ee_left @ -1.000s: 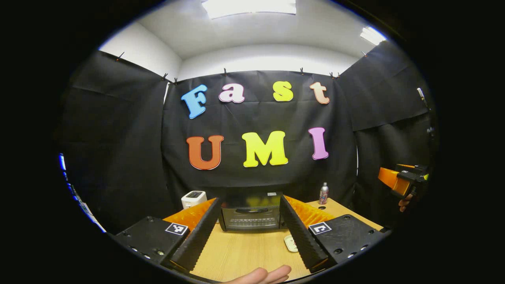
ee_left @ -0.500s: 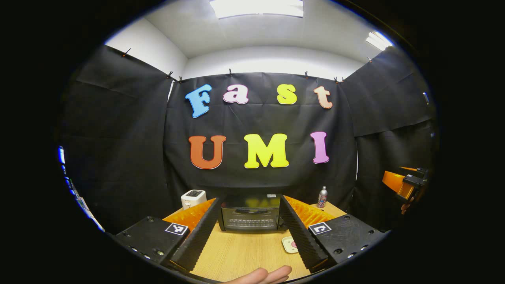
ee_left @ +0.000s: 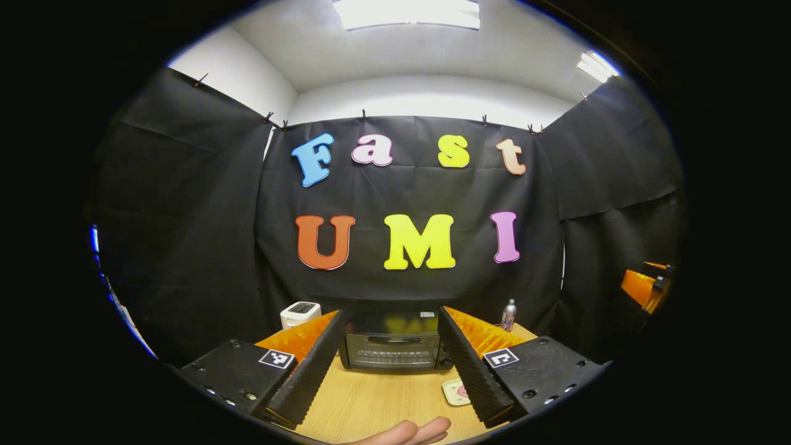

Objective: Open the electric oven with the left hand, put the food in, and close the electric oven.

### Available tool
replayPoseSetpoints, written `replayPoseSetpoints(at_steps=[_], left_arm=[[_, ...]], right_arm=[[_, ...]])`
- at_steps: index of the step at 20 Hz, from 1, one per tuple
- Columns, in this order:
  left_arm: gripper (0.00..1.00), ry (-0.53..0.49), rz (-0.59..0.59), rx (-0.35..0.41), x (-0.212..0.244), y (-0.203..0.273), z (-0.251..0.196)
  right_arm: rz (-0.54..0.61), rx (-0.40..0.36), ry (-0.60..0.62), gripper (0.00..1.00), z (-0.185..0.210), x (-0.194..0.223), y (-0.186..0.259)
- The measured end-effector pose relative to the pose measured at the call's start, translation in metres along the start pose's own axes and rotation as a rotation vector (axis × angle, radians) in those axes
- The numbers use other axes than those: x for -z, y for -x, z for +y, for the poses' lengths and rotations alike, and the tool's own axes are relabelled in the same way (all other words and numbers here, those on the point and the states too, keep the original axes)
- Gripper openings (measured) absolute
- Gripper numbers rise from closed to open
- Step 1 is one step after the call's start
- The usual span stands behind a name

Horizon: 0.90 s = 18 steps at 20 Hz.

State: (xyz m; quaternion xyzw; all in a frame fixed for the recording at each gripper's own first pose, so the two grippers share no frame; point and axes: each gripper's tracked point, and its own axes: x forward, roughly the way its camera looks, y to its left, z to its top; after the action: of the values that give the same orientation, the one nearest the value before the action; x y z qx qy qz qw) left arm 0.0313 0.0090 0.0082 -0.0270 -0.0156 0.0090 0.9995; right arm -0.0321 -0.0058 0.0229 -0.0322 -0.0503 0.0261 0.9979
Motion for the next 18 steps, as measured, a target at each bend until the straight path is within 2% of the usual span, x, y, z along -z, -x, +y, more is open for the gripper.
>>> replayPoseSetpoints(at_steps=[4,6,9,10,14,18], left_arm=[[0.95,0.009,0.054,-0.004,0.017,-0.04,-0.003],[0.95,-0.014,0.045,-0.007,0.021,-0.069,-0.002],[0.95,-0.045,0.086,0.021,0.053,-0.111,-0.009],[0.95,-0.047,0.112,0.03,0.066,-0.127,-0.013],[0.96,-0.039,0.151,0.039,0.097,-0.184,-0.01],[0.96,-0.013,0.243,0.054,0.149,-0.232,-0.011]], right_arm=[[-0.026,-0.01,-0.003,0.96,-0.003,-0.003,0.002],[-0.04,-0.001,-0.003,0.96,-0.008,-0.003,0.0],[-0.047,0.014,0.02,0.98,-0.013,0.004,-0.012],[-0.043,0.02,0.027,0.96,-0.015,0.008,-0.016],[-0.016,0.018,0.03,0.96,-0.015,0.025,-0.04],[0.027,0.028,0.037,0.96,-0.021,0.041,-0.062]])
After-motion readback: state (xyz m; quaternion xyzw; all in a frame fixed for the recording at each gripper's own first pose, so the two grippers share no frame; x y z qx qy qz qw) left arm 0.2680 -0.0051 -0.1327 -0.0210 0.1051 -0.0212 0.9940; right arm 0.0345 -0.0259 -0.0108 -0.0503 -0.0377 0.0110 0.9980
